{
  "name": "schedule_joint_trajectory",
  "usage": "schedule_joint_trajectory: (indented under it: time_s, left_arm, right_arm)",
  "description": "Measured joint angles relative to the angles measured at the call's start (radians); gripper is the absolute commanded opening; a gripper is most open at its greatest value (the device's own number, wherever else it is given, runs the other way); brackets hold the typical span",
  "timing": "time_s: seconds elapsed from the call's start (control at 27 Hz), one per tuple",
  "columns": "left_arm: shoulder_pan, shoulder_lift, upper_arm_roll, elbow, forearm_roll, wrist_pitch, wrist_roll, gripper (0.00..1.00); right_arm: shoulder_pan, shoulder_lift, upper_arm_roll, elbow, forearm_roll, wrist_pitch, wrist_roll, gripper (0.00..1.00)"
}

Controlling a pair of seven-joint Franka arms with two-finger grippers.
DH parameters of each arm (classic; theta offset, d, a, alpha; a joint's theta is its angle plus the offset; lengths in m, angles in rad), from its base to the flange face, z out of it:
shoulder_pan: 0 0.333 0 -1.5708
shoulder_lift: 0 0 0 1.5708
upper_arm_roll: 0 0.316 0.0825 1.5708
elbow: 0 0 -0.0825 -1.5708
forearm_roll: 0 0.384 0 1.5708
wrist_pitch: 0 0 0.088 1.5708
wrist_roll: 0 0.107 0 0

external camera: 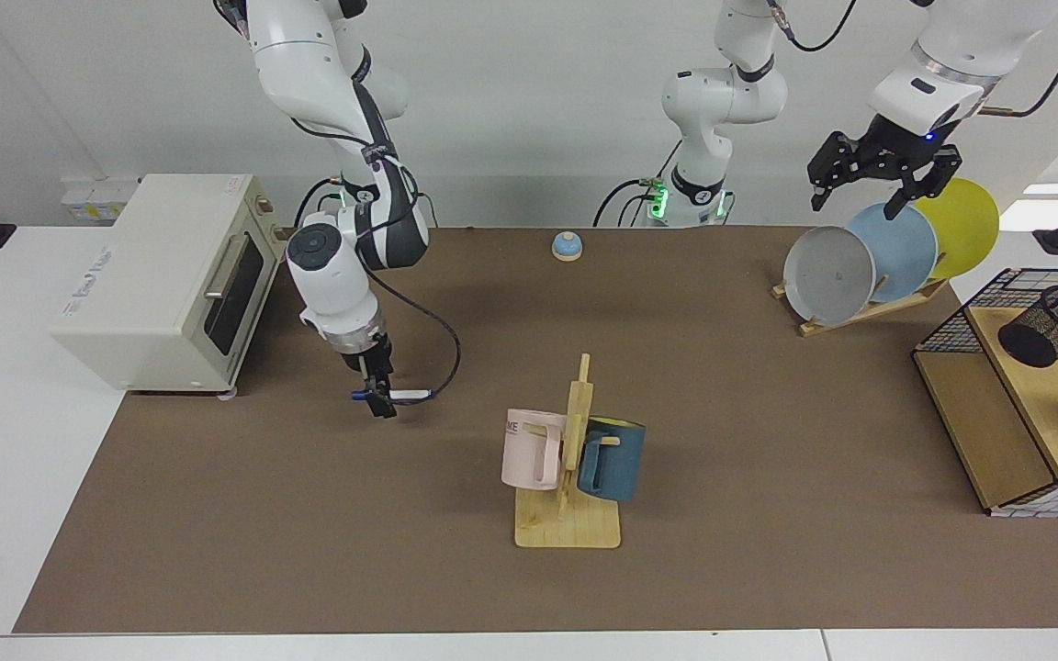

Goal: Put markers into pen holder
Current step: 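Move the right gripper toward the white marker on the table, then close the right gripper on the white marker and lift it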

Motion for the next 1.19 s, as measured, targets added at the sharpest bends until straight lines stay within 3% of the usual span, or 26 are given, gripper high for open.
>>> schedule_joint_trajectory:
  time_s: [0.33, 0.85, 1.19]
  left_arm:
    - [0.000, 0.000, 0.000, 0.000, 0.000, 0.000, 0.000, 1.00]
    - [0.000, 0.000, 0.001, 0.000, 0.000, 0.000, 0.000, 1.00]
    - [0.000, 0.000, 0.001, 0.000, 0.000, 0.000, 0.000, 1.00]
  right_arm:
    - [-0.008, 0.021, -0.004, -0.016, -0.002, 0.028, -0.009, 0.70]
    - [-0.029, 0.016, -0.007, -0.015, -0.002, 0.028, -0.011, 0.00]
    - [-0.033, 0.005, -0.007, -0.011, -0.004, 0.025, -0.011, 0.00]
